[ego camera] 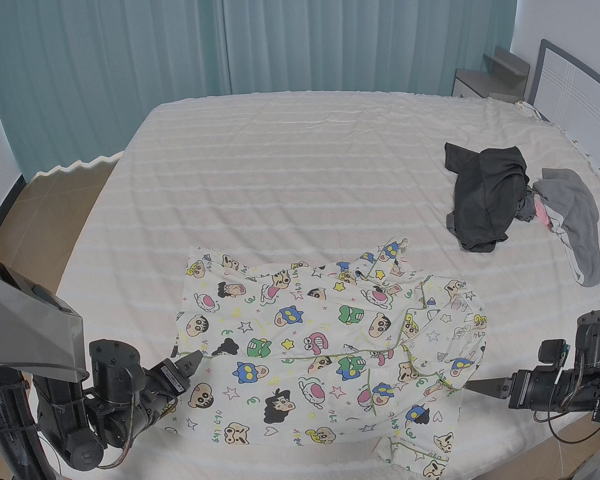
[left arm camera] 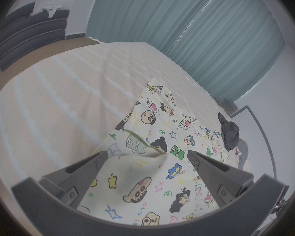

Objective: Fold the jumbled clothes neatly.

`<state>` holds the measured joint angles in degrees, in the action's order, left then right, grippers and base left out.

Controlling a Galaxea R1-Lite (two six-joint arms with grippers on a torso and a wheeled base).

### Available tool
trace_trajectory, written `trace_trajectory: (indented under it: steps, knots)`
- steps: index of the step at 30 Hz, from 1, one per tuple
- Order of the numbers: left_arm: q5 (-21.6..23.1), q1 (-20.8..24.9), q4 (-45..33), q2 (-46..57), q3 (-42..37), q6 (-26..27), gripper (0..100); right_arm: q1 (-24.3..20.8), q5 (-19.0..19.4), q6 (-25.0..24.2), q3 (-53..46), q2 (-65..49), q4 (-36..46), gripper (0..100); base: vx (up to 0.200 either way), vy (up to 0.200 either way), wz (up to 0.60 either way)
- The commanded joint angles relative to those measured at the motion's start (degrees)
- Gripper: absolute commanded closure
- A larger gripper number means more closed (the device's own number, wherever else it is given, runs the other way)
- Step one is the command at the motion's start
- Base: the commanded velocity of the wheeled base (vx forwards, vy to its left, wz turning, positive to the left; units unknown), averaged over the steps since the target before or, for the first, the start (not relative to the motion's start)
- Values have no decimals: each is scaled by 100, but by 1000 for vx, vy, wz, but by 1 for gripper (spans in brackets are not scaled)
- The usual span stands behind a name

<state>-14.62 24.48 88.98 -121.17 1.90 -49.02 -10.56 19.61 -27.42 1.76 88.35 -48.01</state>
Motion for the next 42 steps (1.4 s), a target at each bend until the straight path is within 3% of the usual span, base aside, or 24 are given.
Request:
trace_trajectory:
  steps: [1, 11, 18, 25, 30, 37, 42]
  knots:
    - [55, 4, 23, 147, -102, -64, 0, -175, -10, 8, -79, 34, -7, 0, 0, 0, 0]
    - [55, 4, 23, 156, -76, -222, 0, -351, -28, 123, -176, 456, 2, 0, -140, 0, 0]
    - [55, 4, 23, 138, -76, -231, 0, -737, -125, 246, -176, 913, 134, 0, -200, 0, 0]
    - [64, 4, 23, 112, -102, -240, 0, -781, -160, 210, -105, 1554, -174, 0, -114, 0, 0]
    - [64, 4, 23, -205, -58, -231, 0, -816, -634, -27, 88, 2275, -508, 0, 0, 0, 0]
    - [117, 4, 23, -416, -23, -249, 0, -1467, -977, -844, 194, 3242, -1747, 0, 0, 0, 0]
    - [126, 4, 23, -433, -23, -249, 0, -1686, -1504, -976, 352, 3699, -2002, 0, 0, 0, 0]
